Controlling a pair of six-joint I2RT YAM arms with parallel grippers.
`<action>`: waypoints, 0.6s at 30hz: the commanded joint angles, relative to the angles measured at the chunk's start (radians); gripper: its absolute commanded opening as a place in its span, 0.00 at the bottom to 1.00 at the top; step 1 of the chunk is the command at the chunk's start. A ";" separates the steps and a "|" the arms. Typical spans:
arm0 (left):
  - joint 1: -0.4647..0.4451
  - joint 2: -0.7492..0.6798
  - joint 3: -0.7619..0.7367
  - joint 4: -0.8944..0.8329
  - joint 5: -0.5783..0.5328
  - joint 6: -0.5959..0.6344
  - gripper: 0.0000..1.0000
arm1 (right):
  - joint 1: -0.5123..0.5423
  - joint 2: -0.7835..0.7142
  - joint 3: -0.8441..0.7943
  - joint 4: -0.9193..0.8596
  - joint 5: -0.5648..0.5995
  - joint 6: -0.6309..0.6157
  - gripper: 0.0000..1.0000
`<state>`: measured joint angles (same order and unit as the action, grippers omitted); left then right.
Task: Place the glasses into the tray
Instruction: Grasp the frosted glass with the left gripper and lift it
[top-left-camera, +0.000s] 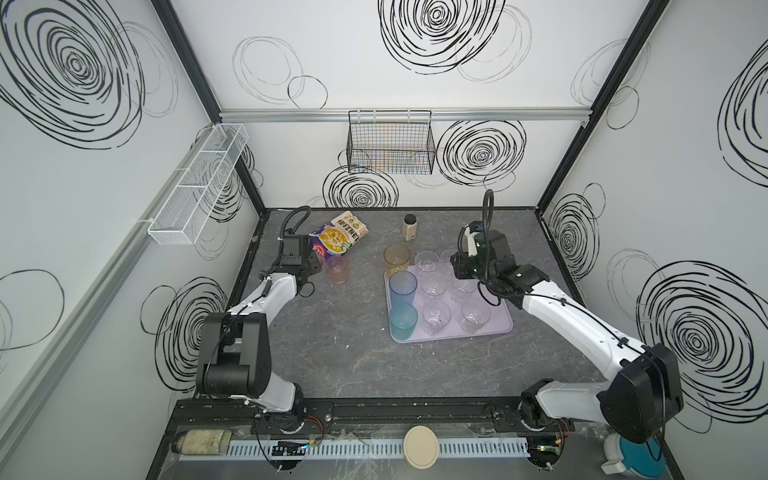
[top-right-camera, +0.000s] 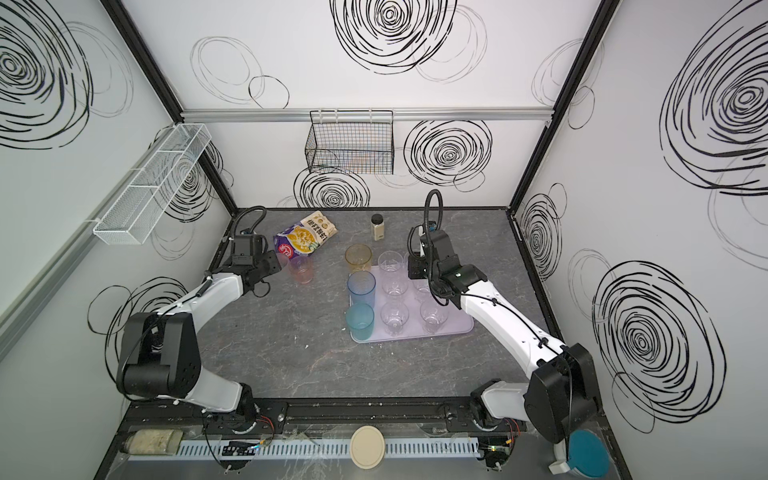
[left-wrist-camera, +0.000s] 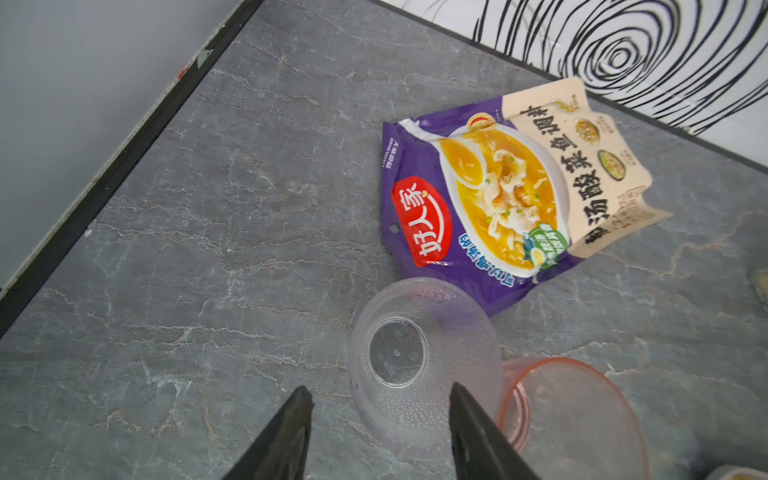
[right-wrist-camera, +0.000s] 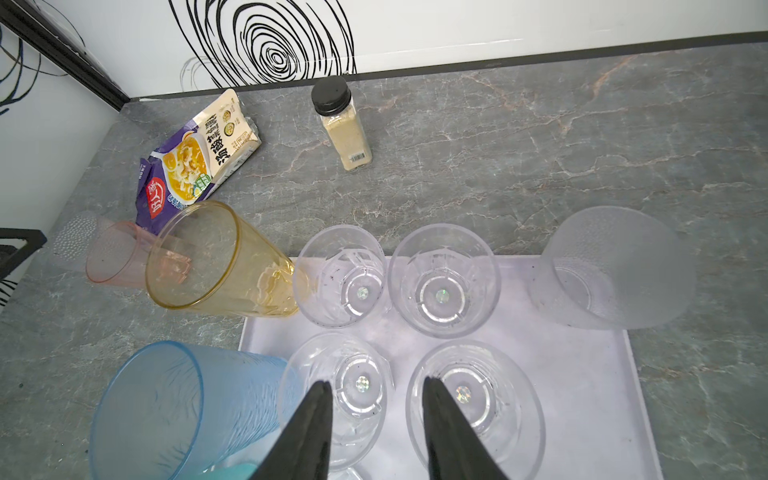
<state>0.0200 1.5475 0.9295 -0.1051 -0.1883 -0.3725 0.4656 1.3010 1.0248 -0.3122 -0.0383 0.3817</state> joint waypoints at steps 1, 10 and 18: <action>0.015 0.034 0.025 0.026 -0.048 0.008 0.54 | 0.005 -0.037 -0.020 0.037 -0.003 0.016 0.41; 0.030 0.083 0.012 0.054 -0.027 0.002 0.41 | 0.004 -0.065 -0.047 0.045 -0.014 0.017 0.41; 0.082 0.097 -0.011 0.101 0.024 -0.034 0.23 | 0.004 -0.151 -0.086 0.034 -0.013 0.042 0.41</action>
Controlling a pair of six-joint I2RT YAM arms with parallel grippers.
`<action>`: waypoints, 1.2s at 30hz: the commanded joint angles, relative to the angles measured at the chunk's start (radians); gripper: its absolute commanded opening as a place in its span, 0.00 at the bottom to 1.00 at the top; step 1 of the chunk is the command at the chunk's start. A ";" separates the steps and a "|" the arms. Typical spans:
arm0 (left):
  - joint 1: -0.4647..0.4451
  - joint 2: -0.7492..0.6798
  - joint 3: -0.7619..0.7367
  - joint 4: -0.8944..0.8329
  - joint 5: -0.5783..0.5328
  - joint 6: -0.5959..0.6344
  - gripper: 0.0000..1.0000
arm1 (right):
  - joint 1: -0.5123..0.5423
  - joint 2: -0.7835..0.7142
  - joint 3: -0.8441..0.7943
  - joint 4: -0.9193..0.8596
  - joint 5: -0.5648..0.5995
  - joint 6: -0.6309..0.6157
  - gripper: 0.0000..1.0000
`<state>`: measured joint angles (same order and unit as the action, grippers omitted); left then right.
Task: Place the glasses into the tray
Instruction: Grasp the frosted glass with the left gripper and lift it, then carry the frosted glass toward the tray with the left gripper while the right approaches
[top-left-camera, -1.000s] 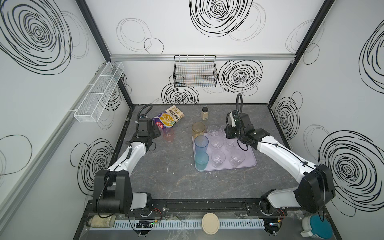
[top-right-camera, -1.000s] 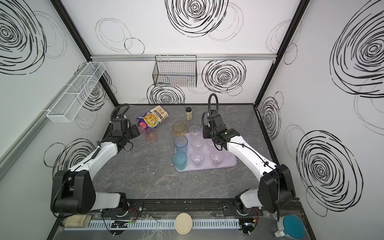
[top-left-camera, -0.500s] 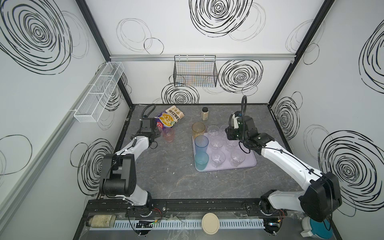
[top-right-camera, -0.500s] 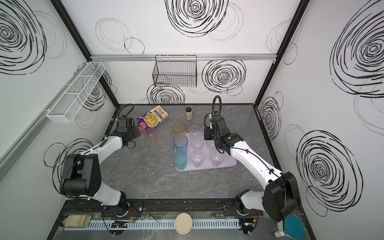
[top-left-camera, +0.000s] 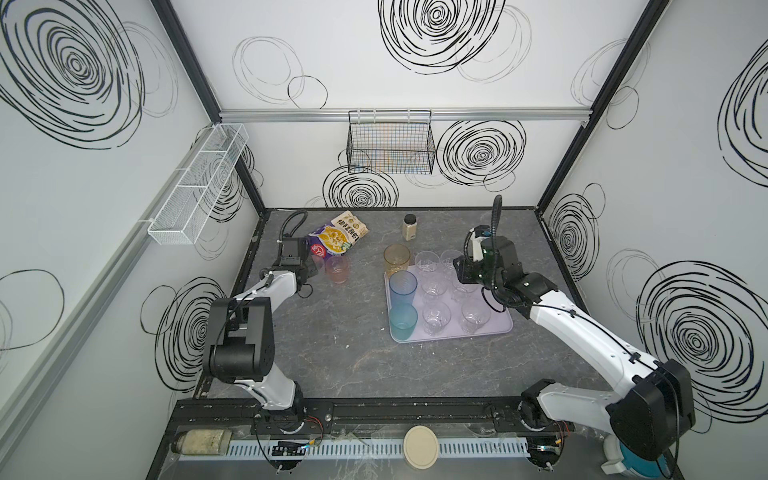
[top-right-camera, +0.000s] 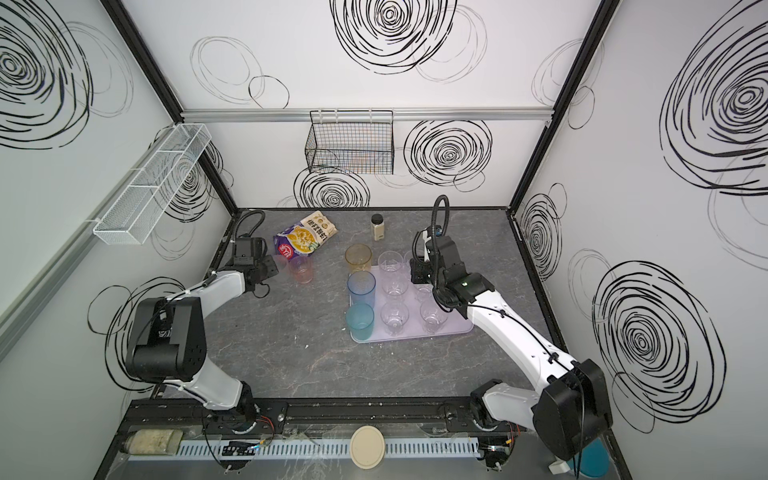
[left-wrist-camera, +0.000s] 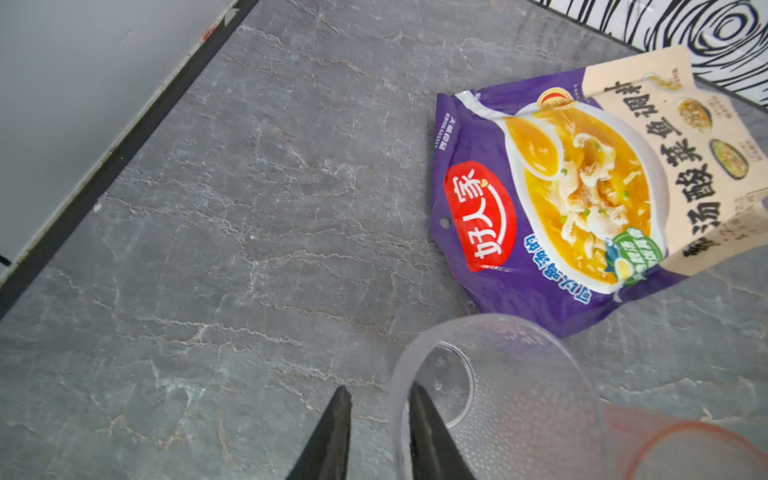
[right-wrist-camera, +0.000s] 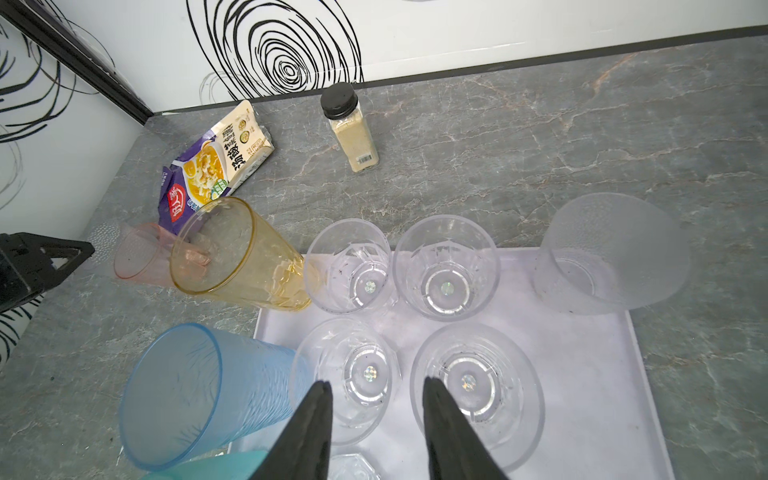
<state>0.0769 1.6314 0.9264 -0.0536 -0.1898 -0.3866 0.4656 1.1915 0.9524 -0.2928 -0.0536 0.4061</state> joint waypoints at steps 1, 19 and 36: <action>0.027 0.012 -0.008 0.049 0.026 -0.019 0.21 | 0.004 -0.050 -0.019 0.010 0.003 0.017 0.41; 0.021 -0.182 -0.055 -0.026 0.016 -0.064 0.06 | 0.015 -0.135 -0.061 -0.040 -0.019 0.094 0.41; -0.402 -0.616 -0.085 -0.348 -0.057 -0.018 0.04 | 0.369 0.081 0.162 -0.065 0.096 0.174 0.32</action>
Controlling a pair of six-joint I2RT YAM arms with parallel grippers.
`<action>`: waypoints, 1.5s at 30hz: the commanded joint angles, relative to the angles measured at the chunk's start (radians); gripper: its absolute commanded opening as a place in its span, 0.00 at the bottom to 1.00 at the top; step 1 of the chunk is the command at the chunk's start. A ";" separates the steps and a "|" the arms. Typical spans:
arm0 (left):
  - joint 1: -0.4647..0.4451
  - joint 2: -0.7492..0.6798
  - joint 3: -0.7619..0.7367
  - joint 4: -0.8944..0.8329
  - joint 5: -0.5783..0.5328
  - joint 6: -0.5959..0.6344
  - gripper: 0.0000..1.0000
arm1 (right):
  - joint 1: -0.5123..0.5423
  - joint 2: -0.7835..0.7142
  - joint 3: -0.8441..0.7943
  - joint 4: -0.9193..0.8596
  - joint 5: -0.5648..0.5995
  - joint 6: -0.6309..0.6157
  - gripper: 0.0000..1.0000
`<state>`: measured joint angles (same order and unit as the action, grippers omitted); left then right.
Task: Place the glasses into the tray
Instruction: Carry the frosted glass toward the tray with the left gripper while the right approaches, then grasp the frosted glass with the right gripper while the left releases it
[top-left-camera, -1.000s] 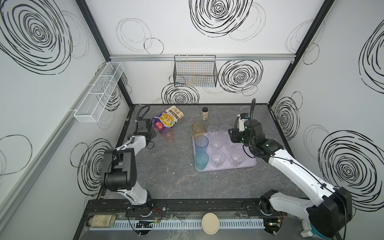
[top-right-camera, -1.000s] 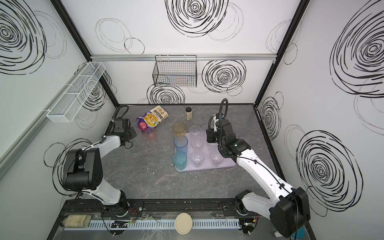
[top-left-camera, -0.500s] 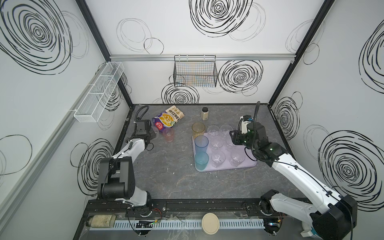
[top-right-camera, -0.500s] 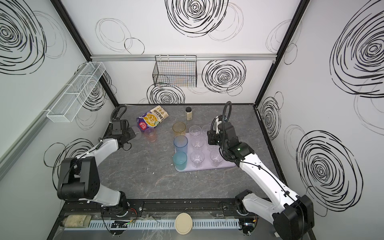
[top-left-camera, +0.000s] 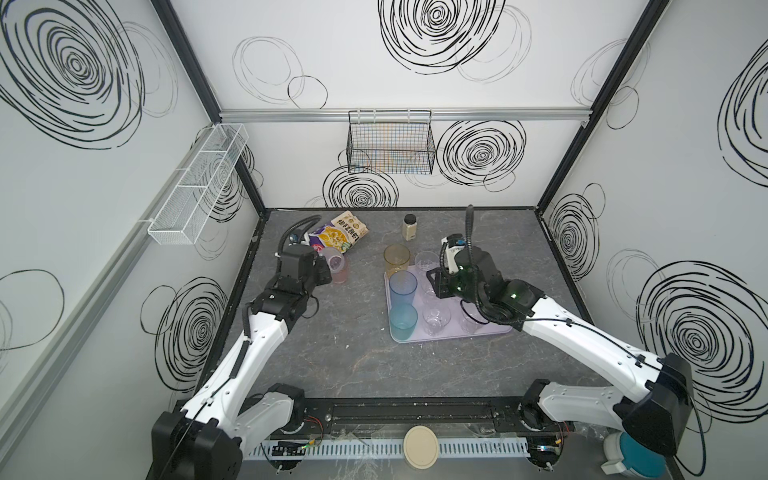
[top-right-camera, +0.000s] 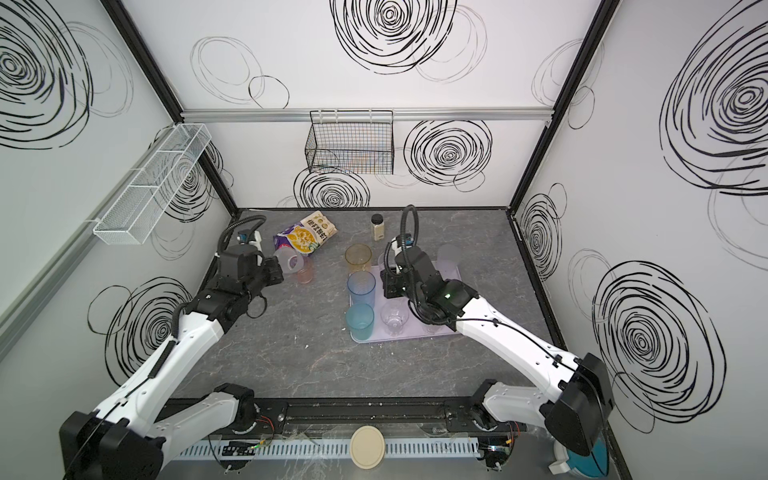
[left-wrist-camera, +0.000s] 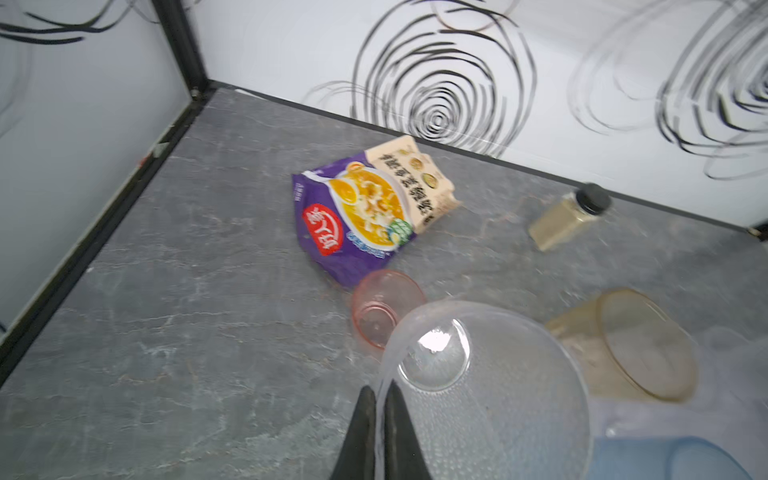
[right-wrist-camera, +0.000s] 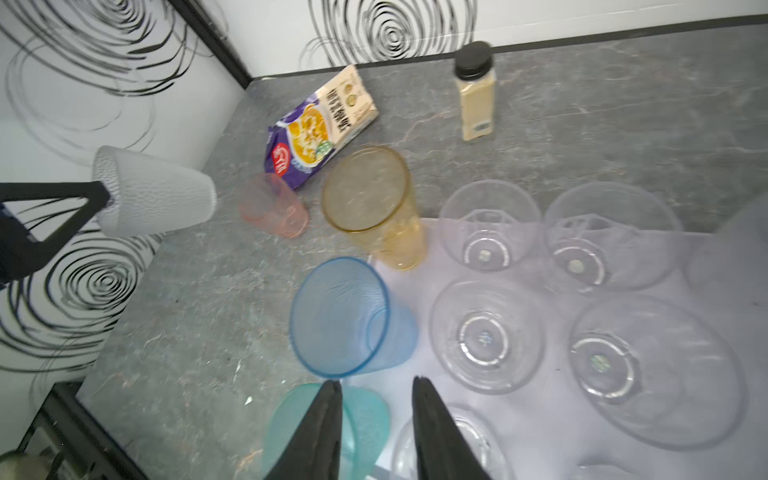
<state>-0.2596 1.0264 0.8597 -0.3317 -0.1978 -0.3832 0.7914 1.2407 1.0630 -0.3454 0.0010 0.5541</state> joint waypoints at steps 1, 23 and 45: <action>-0.096 -0.007 -0.022 -0.090 -0.057 -0.026 0.04 | 0.064 0.049 0.063 -0.016 0.033 0.030 0.32; -0.288 0.096 -0.262 -0.032 -0.031 -0.168 0.08 | 0.305 0.284 0.109 0.003 0.036 0.057 0.32; 0.196 -0.173 -0.091 -0.092 0.140 0.016 0.60 | 0.301 0.532 0.345 -0.065 0.082 -0.095 0.36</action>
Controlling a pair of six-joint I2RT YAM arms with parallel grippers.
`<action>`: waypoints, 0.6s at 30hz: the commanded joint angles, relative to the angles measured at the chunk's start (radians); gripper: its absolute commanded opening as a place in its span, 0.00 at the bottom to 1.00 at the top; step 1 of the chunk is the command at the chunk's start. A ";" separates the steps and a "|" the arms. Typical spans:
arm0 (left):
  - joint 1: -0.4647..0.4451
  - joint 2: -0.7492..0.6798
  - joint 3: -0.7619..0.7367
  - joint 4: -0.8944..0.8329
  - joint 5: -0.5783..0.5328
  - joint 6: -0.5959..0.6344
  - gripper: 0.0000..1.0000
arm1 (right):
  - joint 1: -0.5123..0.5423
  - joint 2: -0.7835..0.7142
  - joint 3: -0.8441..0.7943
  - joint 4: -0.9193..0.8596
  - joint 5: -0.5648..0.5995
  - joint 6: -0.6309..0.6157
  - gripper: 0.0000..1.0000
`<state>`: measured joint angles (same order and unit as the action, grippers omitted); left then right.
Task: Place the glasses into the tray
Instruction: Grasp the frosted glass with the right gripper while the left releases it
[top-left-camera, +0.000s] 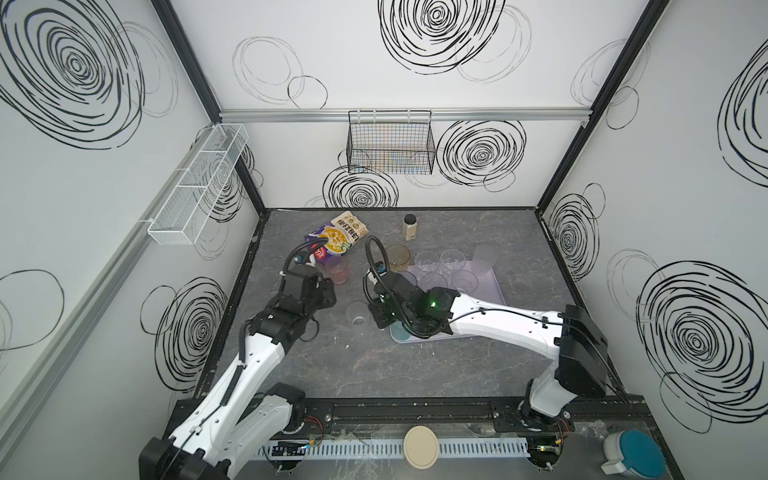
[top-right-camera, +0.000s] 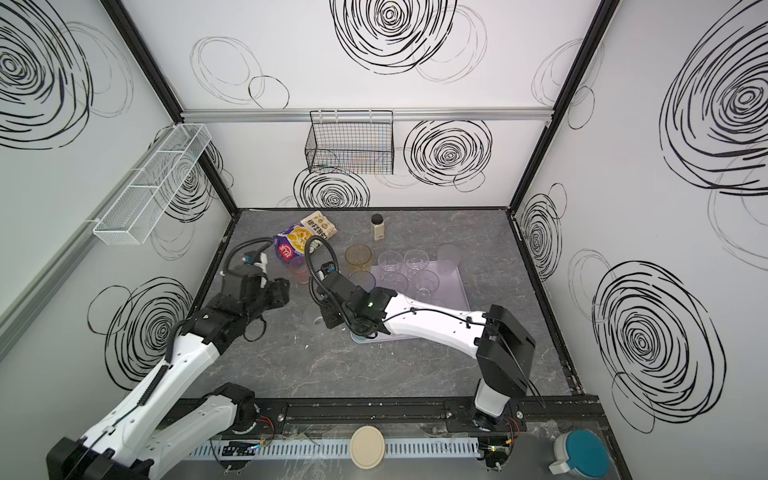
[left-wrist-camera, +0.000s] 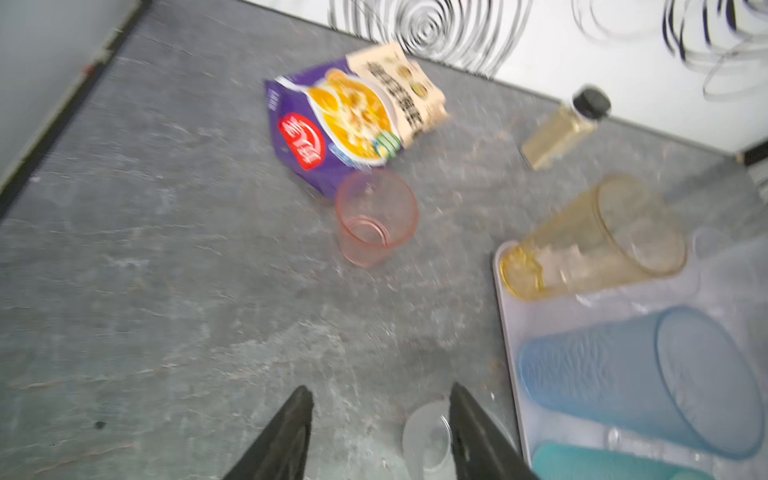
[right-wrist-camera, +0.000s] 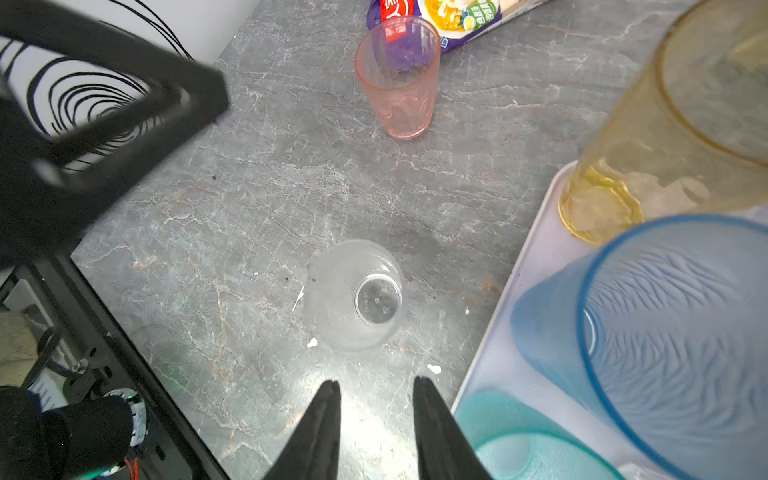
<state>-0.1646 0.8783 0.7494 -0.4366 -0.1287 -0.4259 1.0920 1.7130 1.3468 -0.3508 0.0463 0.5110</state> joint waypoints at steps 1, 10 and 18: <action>0.134 -0.041 0.016 0.018 0.089 0.056 0.61 | -0.001 0.097 0.107 -0.097 0.052 -0.061 0.36; 0.140 -0.125 -0.066 0.065 0.033 0.044 0.71 | -0.003 0.360 0.382 -0.332 0.075 -0.126 0.42; 0.134 -0.136 -0.082 0.077 0.042 0.047 0.72 | -0.018 0.424 0.402 -0.337 0.082 -0.131 0.41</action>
<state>-0.0280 0.7547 0.6804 -0.3992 -0.0864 -0.3904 1.0824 2.1162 1.7153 -0.6426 0.0998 0.3916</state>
